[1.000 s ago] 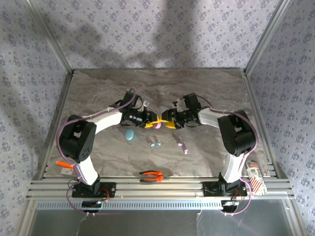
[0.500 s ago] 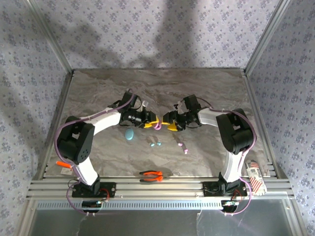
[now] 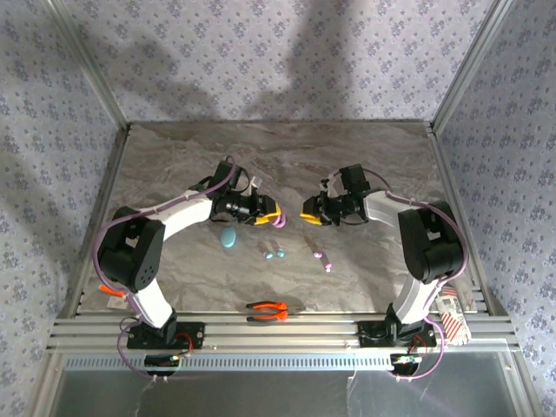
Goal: Insert the wireless bluetooth earbuds into the charging case
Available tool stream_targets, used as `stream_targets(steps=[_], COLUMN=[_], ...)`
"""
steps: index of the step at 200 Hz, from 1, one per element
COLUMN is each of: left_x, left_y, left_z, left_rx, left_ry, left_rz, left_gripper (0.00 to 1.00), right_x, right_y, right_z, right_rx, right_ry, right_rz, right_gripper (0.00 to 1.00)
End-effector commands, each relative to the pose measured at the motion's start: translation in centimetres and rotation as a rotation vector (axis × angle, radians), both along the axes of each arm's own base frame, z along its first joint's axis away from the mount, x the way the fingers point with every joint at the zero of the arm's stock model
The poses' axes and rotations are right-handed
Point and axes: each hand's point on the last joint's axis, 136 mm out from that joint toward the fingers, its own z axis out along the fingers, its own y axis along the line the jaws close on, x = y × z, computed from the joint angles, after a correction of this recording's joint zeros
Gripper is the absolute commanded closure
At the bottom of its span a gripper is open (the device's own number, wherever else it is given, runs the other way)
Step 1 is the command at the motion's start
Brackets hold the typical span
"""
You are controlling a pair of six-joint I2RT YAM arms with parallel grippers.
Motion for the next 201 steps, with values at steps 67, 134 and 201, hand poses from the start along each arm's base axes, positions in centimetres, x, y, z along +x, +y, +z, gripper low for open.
stream_targets(steps=[67,134,201], left_x=[0.5,0.4,0.5], left_y=[-0.5,-0.9,-1.8], left_z=[0.7,0.3,0.1], left_rx=[-0.018,-0.012,-0.021], left_ry=[-0.022,-0.018,-0.015], left_rz=[-0.011,-0.020,-0.031], left_gripper=[0.64,0.64,0.65], right_x=[-1.4,-0.8,-0.8], right_y=[4.5,4.5,5.4], right_z=[1.4,2.3,1.7], right_rx=[0.090,0.104,0.108], right_ry=[0.012,-0.004,0.018], right_rz=[0.107,0.087,0.108], right_gripper=[1.00,1.00,1.00])
